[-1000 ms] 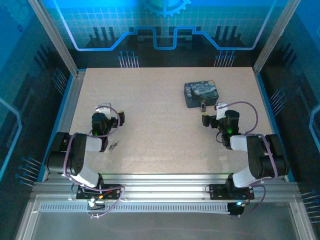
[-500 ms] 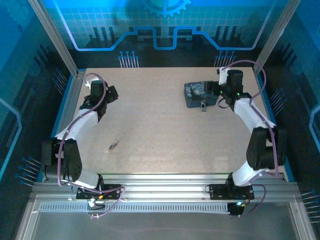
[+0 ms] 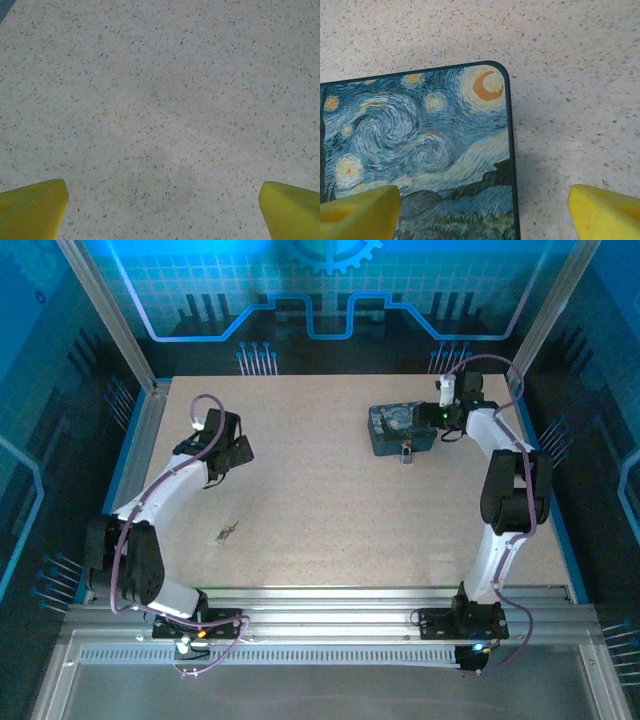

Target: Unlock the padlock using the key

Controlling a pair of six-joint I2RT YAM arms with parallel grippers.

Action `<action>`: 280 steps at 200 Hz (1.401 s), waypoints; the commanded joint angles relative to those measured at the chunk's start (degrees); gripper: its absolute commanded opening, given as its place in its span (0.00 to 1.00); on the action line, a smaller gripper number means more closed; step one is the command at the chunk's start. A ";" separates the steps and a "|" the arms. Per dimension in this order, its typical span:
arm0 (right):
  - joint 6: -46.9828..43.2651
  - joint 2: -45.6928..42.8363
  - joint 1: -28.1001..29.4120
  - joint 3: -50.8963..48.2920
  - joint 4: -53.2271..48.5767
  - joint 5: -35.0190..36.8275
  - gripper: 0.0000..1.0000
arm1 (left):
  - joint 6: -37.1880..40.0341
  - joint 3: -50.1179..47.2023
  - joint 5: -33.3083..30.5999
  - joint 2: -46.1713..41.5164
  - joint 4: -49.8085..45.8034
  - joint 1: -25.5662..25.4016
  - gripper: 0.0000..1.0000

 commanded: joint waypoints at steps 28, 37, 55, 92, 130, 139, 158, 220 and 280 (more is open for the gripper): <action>-3.05 7.17 -0.14 5.69 -4.40 -14.30 0.78 | -0.40 -0.89 -1.03 -6.35 -3.86 -0.35 0.99; -3.59 7.44 0.53 5.74 -4.39 -15.52 0.77 | -0.17 -1.47 -1.52 -6.60 -3.77 -0.26 0.99; -5.23 7.79 2.58 5.37 -4.98 -15.61 0.77 | -0.39 -1.66 -1.51 -6.26 -4.49 -0.26 0.99; -9.55 8.46 8.83 5.24 -7.30 -11.33 0.70 | -2.37 -2.66 -0.31 -6.25 -4.16 -0.26 0.99; -11.36 8.79 15.26 9.22 -14.81 -6.27 0.71 | -4.91 -3.31 1.94 -5.31 -4.77 -0.34 0.99; -8.84 7.73 16.03 8.26 -13.75 -9.01 0.71 | -5.96 -3.24 1.99 -4.97 -5.71 -0.33 0.99; -2.82 6.20 18.51 5.46 -9.79 -12.09 0.70 | -9.18 -2.94 1.98 -3.33 -8.60 -0.25 0.99; 7.37 0.87 22.45 1.62 -1.94 -19.20 0.74 | -7.56 -2.74 4.66 2.14 -13.19 -0.39 0.90; 9.16 -12.50 20.29 -7.77 -1.17 -19.92 0.74 | -12.08 -8.04 7.60 3.70 -13.81 -2.98 0.66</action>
